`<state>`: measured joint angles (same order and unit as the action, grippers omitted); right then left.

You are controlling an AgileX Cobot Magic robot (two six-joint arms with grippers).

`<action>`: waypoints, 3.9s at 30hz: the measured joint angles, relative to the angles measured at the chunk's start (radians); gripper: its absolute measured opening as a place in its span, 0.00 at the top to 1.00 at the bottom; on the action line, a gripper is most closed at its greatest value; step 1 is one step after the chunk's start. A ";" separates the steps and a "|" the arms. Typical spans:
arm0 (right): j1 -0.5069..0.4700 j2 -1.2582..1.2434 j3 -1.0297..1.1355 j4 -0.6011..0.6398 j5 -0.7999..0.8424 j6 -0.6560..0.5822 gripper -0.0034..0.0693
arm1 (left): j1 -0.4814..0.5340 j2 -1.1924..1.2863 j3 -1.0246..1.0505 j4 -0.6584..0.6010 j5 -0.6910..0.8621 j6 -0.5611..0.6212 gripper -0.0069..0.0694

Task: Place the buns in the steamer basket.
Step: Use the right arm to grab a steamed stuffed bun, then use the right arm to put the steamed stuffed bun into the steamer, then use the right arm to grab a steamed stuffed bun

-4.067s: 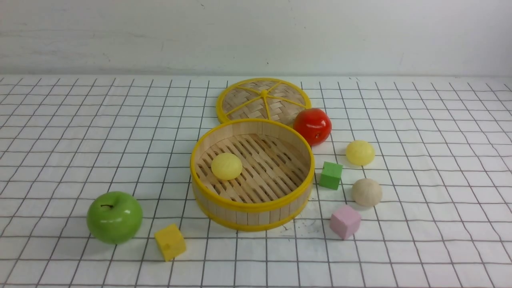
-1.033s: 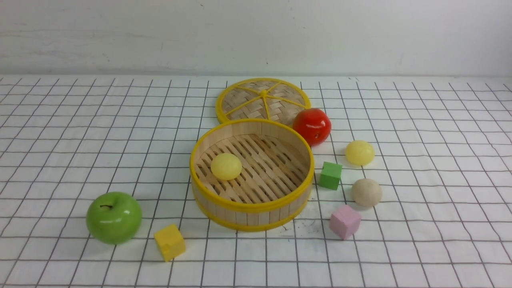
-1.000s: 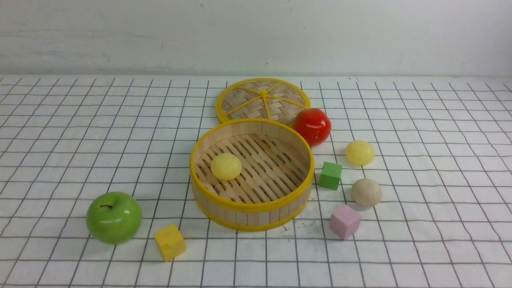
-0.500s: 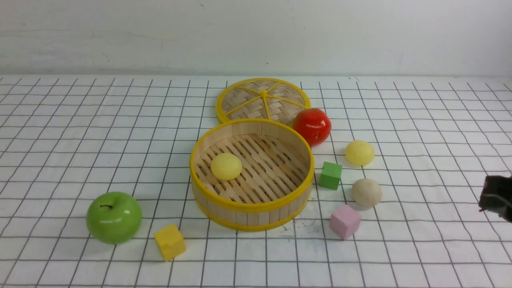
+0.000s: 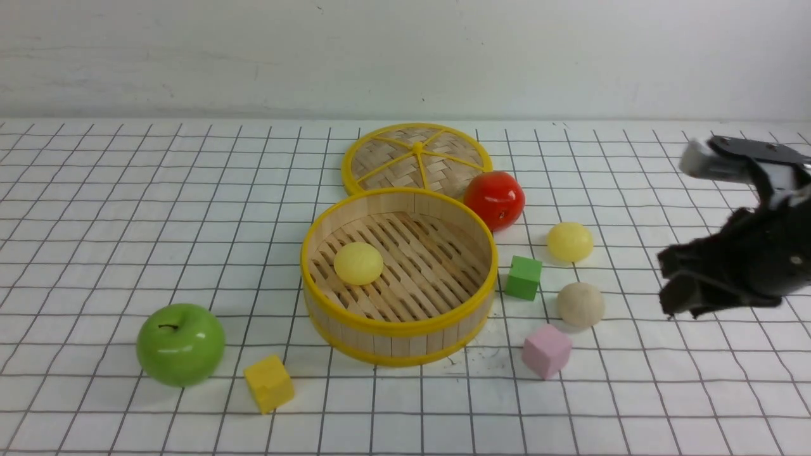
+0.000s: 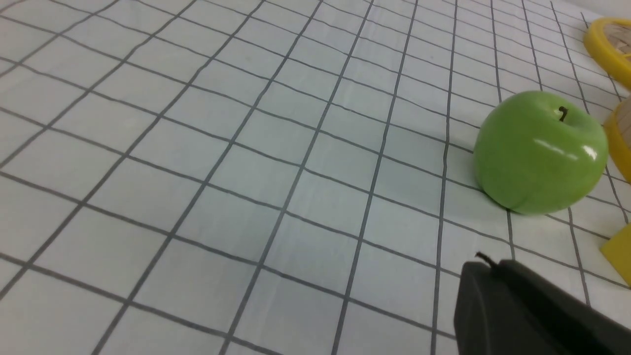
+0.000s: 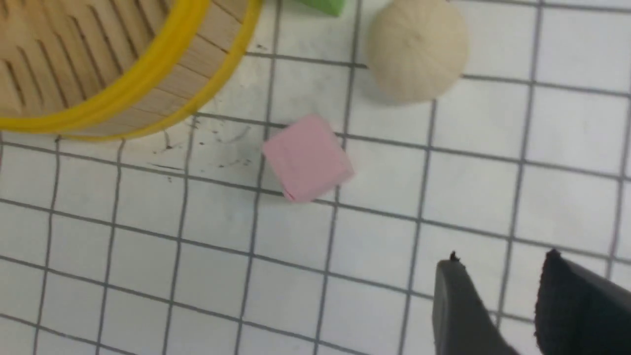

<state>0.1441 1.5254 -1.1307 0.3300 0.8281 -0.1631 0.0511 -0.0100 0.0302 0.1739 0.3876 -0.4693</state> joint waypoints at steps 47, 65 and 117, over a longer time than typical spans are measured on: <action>0.062 0.741 -0.786 -0.317 0.047 0.261 0.74 | 0.000 0.000 0.000 0.000 0.000 0.000 0.86; 0.056 0.738 -0.796 -0.330 0.094 0.261 0.96 | 0.001 0.000 0.000 0.000 0.000 0.000 0.86; 0.282 0.532 -0.796 -0.215 0.182 0.179 0.39 | 0.001 0.000 0.000 0.000 0.000 0.000 0.80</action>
<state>0.4258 2.0572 -1.9267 0.1147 1.0105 0.0156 0.0522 -0.0100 0.0302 0.1739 0.3876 -0.4693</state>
